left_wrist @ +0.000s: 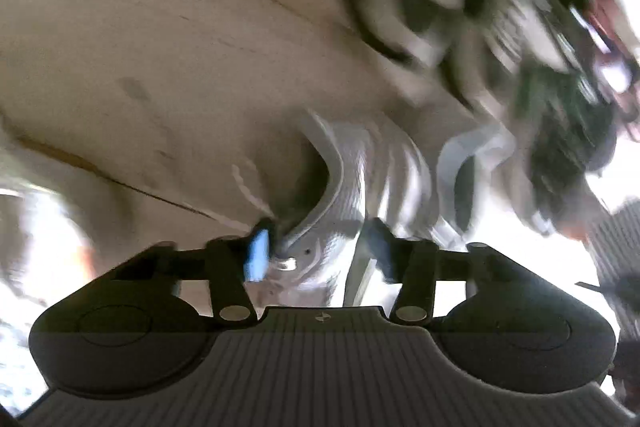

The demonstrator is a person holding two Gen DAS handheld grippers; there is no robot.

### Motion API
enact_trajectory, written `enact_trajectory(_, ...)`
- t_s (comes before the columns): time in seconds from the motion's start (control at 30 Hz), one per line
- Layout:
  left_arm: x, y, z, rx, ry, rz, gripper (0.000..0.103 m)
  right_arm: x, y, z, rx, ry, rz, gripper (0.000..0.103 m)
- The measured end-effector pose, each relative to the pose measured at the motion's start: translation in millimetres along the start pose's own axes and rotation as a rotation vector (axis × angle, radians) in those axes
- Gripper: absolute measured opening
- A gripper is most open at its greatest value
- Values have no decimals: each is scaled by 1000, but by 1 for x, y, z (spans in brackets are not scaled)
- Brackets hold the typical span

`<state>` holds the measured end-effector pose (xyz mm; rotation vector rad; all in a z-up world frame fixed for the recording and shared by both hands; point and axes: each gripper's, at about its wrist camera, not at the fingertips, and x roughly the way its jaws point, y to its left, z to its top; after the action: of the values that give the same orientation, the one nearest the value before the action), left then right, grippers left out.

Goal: Organize scattered shoes
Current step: 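Turn the sneaker upright with the left gripper and set it beside the first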

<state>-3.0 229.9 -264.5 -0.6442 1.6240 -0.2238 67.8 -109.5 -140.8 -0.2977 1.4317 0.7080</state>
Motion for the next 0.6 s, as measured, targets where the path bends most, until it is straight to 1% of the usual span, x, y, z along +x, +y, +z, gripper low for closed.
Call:
enact_trajectory(0.03,4,-11,-2,47,42,-20,47,-1,-1,0,2,-4,-1,47)
enact_trajectory(0.07,8,-17,-3,64,68,-33,47,-2,-1,0,4,-7,-2,47)
enact_trajectory(0.13,25,-32,-5,96,150,-56,46,-3,-2,-1,7,-14,-4,47)
enact_trajectory(0.17,31,-35,-6,99,170,-47,46,-4,-3,-1,9,-18,-5,47)
enact_trajectory(0.23,36,-39,-9,106,173,-5,45,-6,-3,-1,12,-25,-7,47)
enact_trajectory(0.3,40,-47,-12,141,145,90,23,-7,-3,0,9,-27,-10,47)
enact_trajectory(0.43,27,-54,-15,176,103,238,22,-10,2,3,-12,-44,-3,47)
enact_trajectory(0.5,15,-56,-16,205,89,354,21,-12,5,4,-22,-55,3,47)
enact_trajectory(0.53,14,-58,-16,225,89,391,20,-13,5,3,-23,-56,4,47)
enact_trajectory(0.6,19,-72,-17,338,91,571,20,-14,6,2,-26,-62,6,47)
